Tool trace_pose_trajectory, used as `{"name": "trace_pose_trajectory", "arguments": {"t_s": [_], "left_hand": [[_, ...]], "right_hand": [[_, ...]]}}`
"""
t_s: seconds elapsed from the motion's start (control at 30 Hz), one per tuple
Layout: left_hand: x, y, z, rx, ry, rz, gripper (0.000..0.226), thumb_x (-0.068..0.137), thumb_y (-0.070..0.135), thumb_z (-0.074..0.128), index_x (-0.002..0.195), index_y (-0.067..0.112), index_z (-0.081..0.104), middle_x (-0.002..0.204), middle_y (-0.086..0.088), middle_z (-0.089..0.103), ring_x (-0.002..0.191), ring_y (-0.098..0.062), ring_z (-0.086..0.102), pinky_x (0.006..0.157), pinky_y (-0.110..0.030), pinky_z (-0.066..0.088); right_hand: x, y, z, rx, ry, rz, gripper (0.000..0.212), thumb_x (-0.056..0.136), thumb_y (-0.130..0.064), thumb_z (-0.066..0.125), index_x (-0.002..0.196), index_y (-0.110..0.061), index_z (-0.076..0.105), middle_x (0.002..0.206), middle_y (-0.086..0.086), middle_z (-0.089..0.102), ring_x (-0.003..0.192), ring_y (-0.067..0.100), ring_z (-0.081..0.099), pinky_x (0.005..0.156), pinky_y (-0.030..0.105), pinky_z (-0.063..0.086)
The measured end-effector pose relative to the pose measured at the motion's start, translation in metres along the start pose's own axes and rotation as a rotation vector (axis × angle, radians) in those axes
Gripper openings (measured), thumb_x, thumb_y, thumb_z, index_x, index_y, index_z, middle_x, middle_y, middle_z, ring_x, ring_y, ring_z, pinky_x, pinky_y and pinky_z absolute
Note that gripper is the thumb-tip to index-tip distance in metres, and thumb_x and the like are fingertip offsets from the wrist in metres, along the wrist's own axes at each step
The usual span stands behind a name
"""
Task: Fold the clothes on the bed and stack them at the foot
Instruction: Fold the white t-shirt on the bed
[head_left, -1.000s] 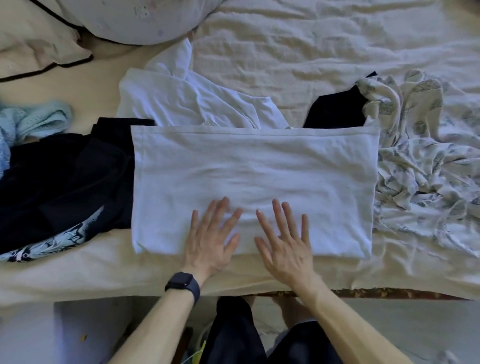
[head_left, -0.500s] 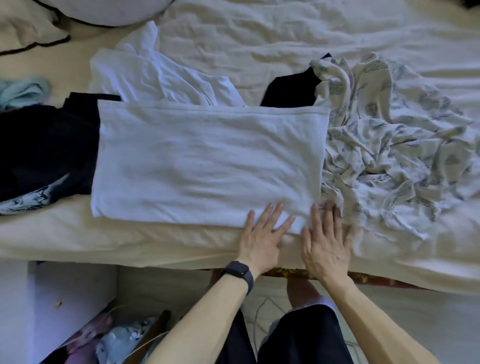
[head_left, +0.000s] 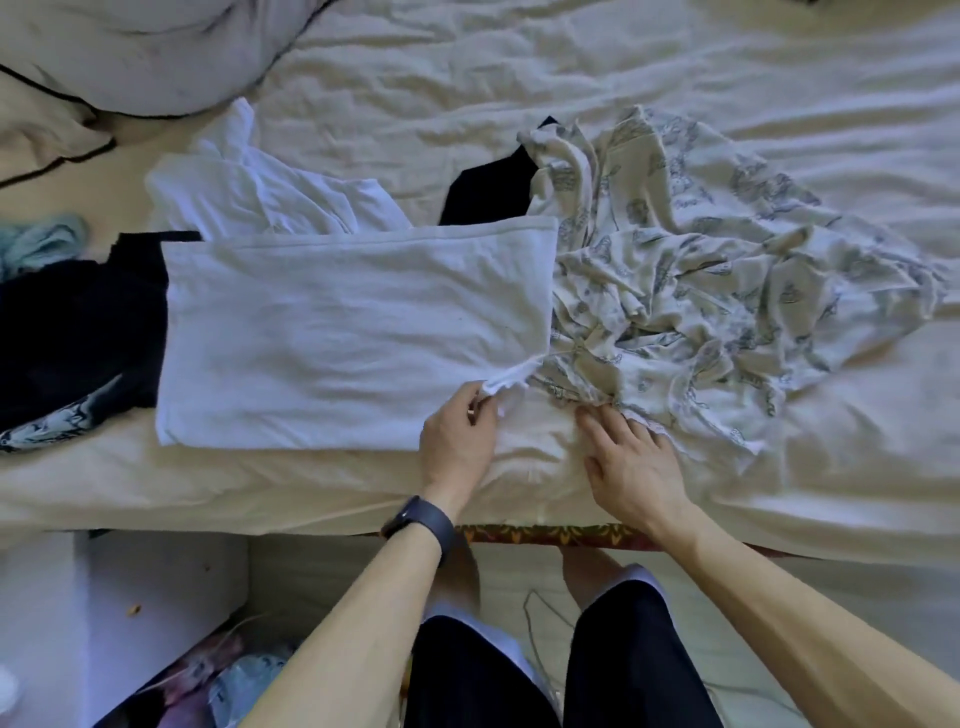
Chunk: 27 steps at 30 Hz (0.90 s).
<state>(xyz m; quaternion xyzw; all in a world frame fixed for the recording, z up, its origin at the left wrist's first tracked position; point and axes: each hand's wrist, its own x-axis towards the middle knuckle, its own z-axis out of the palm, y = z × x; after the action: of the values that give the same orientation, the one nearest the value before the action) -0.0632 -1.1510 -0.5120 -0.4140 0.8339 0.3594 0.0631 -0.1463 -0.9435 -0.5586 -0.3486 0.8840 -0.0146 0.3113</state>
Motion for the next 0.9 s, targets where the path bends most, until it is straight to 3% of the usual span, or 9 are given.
{"name": "trace_pose_trajectory", "arguments": {"t_s": [0.07,0.17,0.27,0.33,0.43,0.57,0.67,0.8,0.9], "left_hand": [[-0.001,0.005,-0.022,-0.127,0.098,-0.064,0.024,0.098,0.038,0.058,0.075,0.034,0.054,0.064,0.017,0.056,0.061,-0.003,0.052,0.053,-0.020,0.033],[-0.013,0.016,-0.046,-0.185,0.126,-0.055,0.020,0.094,0.038,0.061,0.075,0.042,0.057,0.066,0.022,0.059,0.063,0.002,0.055,0.054,-0.011,0.037],[-0.027,0.025,-0.057,-0.167,0.129,0.002,0.009,0.091,0.038,0.064,0.084,0.044,0.064,0.075,0.025,0.067,0.074,0.005,0.064,0.058,-0.010,0.041],[-0.034,0.027,-0.060,-0.167,0.124,0.027,0.001,0.092,0.037,0.066,0.092,0.037,0.067,0.080,0.023,0.069,0.078,0.004,0.066,0.059,-0.011,0.043],[-0.041,0.028,-0.064,-0.136,0.140,0.085,0.005,0.092,0.037,0.064,0.097,0.037,0.065,0.084,0.022,0.069,0.079,0.002,0.066,0.060,-0.016,0.047],[-0.044,0.022,-0.072,-0.182,0.120,0.064,0.005,0.092,0.035,0.065,0.096,0.034,0.066,0.083,0.020,0.070,0.079,0.000,0.067,0.062,-0.023,0.050],[-0.042,0.013,-0.084,-0.373,0.088,-0.015,0.005,0.090,0.035,0.064,0.092,0.036,0.069,0.078,0.018,0.069,0.074,-0.001,0.065,0.063,-0.015,0.045],[-0.033,-0.010,-0.103,-0.573,0.112,-0.169,0.014,0.090,0.032,0.065,0.083,0.043,0.069,0.068,0.015,0.065,0.067,-0.005,0.060,0.070,-0.035,0.053],[-0.022,-0.033,-0.117,-0.726,0.122,-0.285,0.008,0.086,0.035,0.066,0.081,0.036,0.072,0.069,0.013,0.063,0.071,-0.008,0.061,0.072,-0.039,0.055]], "right_hand": [[0.007,-0.017,-0.027,0.240,0.086,0.075,0.034,0.098,-0.039,0.049,0.125,-0.025,0.064,0.129,-0.001,0.063,0.112,0.027,0.060,0.087,0.040,0.047],[0.029,-0.043,-0.071,0.905,0.098,0.281,0.038,0.093,-0.061,0.050,0.092,-0.030,0.072,0.088,-0.013,0.074,0.083,0.012,0.070,0.067,0.030,0.049],[0.071,-0.063,-0.103,1.591,-0.084,0.385,0.041,0.095,-0.062,0.057,0.095,-0.022,0.067,0.086,-0.008,0.071,0.066,0.009,0.066,0.059,0.025,0.049],[0.100,-0.071,-0.114,1.759,-0.207,0.356,0.043,0.096,-0.057,0.059,0.099,-0.015,0.062,0.081,0.004,0.057,0.060,0.016,0.051,0.056,0.028,0.042],[0.132,-0.079,-0.124,1.774,-0.223,0.333,0.040,0.095,-0.048,0.065,0.102,-0.009,0.064,0.073,0.012,0.058,0.057,0.027,0.052,0.056,0.028,0.040],[0.159,-0.088,-0.135,1.660,-0.309,0.401,0.031,0.094,-0.042,0.067,0.089,-0.011,0.067,0.063,0.003,0.068,0.052,0.018,0.068,0.047,0.024,0.052],[0.177,-0.098,-0.140,1.516,-0.249,0.423,0.016,0.095,-0.031,0.064,0.090,-0.016,0.060,0.082,0.004,0.068,0.070,0.017,0.070,0.066,0.032,0.061],[0.202,-0.114,-0.151,1.180,-0.143,0.372,0.011,0.094,-0.013,0.061,0.084,-0.015,0.057,0.098,0.007,0.064,0.077,0.016,0.065,0.074,0.029,0.062],[0.212,-0.138,-0.166,0.777,-0.061,0.314,0.006,0.090,-0.013,0.058,0.092,-0.008,0.061,0.091,0.009,0.064,0.081,0.023,0.064,0.076,0.035,0.061]]}}
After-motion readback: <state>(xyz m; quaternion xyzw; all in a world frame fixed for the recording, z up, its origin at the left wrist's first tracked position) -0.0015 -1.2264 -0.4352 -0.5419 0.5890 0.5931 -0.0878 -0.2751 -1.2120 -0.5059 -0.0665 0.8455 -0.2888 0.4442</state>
